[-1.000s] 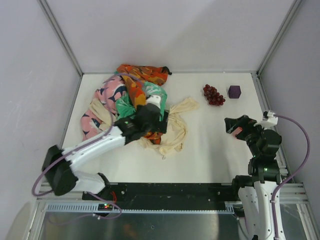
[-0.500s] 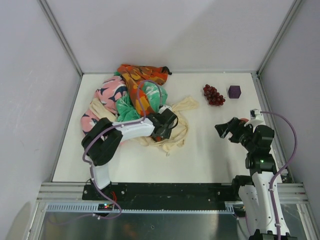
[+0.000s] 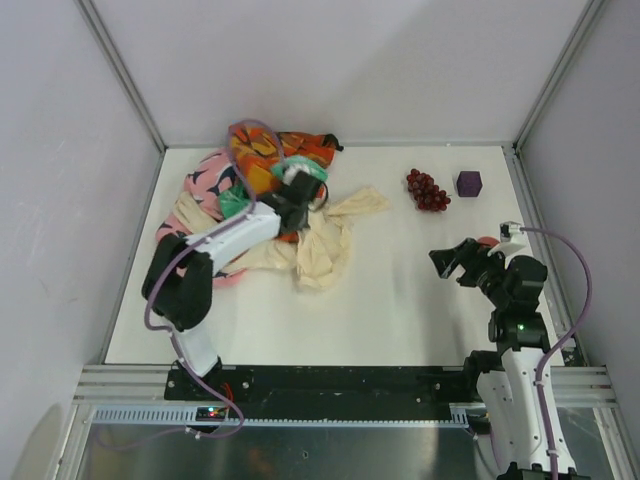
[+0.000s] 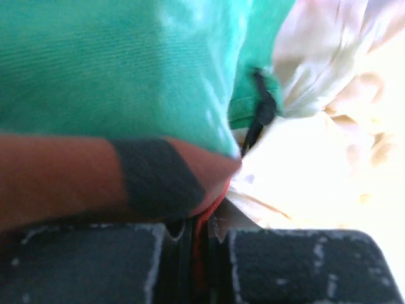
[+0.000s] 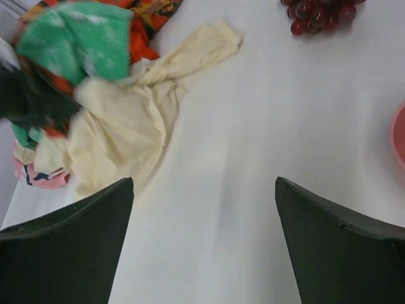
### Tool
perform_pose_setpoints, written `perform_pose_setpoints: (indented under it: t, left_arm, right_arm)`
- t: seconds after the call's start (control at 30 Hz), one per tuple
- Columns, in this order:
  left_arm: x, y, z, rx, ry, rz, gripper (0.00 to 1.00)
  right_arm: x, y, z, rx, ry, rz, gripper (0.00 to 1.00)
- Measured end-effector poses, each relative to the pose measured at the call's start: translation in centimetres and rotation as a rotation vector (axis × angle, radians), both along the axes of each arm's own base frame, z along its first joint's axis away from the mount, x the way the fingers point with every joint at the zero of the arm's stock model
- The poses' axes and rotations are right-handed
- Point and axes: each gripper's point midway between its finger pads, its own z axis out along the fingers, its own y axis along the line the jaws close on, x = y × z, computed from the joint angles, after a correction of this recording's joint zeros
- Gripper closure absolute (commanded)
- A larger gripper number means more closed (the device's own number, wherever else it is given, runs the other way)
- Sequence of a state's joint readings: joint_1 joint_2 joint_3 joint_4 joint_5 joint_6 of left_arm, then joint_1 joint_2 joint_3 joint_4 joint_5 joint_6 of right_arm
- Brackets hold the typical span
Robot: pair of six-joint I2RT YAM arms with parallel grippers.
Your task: Pick out a specific cloth from the pile
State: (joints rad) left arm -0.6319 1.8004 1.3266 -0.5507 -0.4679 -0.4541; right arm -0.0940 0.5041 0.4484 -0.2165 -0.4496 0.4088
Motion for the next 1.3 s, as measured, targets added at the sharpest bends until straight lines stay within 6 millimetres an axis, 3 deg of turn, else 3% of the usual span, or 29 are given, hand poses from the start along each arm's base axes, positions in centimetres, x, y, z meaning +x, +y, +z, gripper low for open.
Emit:
perform_pose_setpoints:
  t: [0.13, 0.17, 0.23, 0.33, 0.4, 0.47, 0.53, 0.67, 0.8, 0.93, 1.17, 1.23, 1.3]
  left_arm:
    - [5.8, 3.9, 8.9, -0.043, -0.205, 0.123, 0.99]
    - [7.7, 5.7, 12.0, -0.056, -0.28, 0.174, 0.99]
    - [9.8, 9.4, 16.0, -0.069, -0.379, 0.264, 0.99]
    - [11.1, 16.5, 19.9, -0.039, -0.482, 0.427, 0.99]
    - [11.0, 20.3, 20.7, -0.007, -0.507, 0.518, 0.99]
    - [10.6, 23.5, 20.6, 0.018, -0.506, 0.588, 0.99]
    - [10.3, 25.4, 20.1, 0.022, -0.495, 0.633, 0.99]
    - [10.3, 27.7, 18.2, -0.01, -0.459, 0.703, 0.99]
    - [10.9, 29.2, 14.5, -0.044, -0.39, 0.76, 0.99]
    - [10.9, 30.3, 10.3, -0.062, -0.306, 0.817, 0.99]
    - [11.2, 30.8, 7.3, -0.117, -0.253, 0.857, 0.99]
    - [11.3, 30.8, 7.0, -0.123, -0.248, 0.862, 0.99]
    - [11.4, 30.8, 6.7, -0.125, -0.244, 0.864, 0.99]
  right_arm:
    - [0.4, 0.2, -1.8, 0.019, 0.028, 0.004, 0.01]
    - [0.5, 0.3, -2.1, 0.02, 0.034, 0.01, 0.01]
    - [0.7, 1.0, -2.3, 0.021, 0.034, 0.034, 0.01]
    - [0.8, 3.3, -2.2, 0.014, 0.015, 0.124, 0.01]
    - [0.8, 5.3, -2.0, 0.007, -0.005, 0.194, 0.01]
    - [0.9, 7.9, -2.1, -0.007, -0.023, 0.272, 0.01]
    - [1.0, 10.7, -2.5, -0.026, -0.024, 0.34, 0.01]
    - [3.1, 17.1, -3.4, -0.054, 0.028, 0.447, 0.01]
    - [8.0, 23.9, -4.4, -0.061, 0.073, 0.482, 0.01]
    - [13.4, 28.9, -5.4, -0.043, 0.076, 0.471, 0.01]
    - [21.8, 33.7, -8.5, 0.005, 0.12, 0.389, 0.02]
    - [24.2, 35.0, -9.0, 0.013, 0.134, 0.363, 0.1]
    - [26.4, 36.5, -9.1, 0.025, 0.139, 0.353, 0.34]
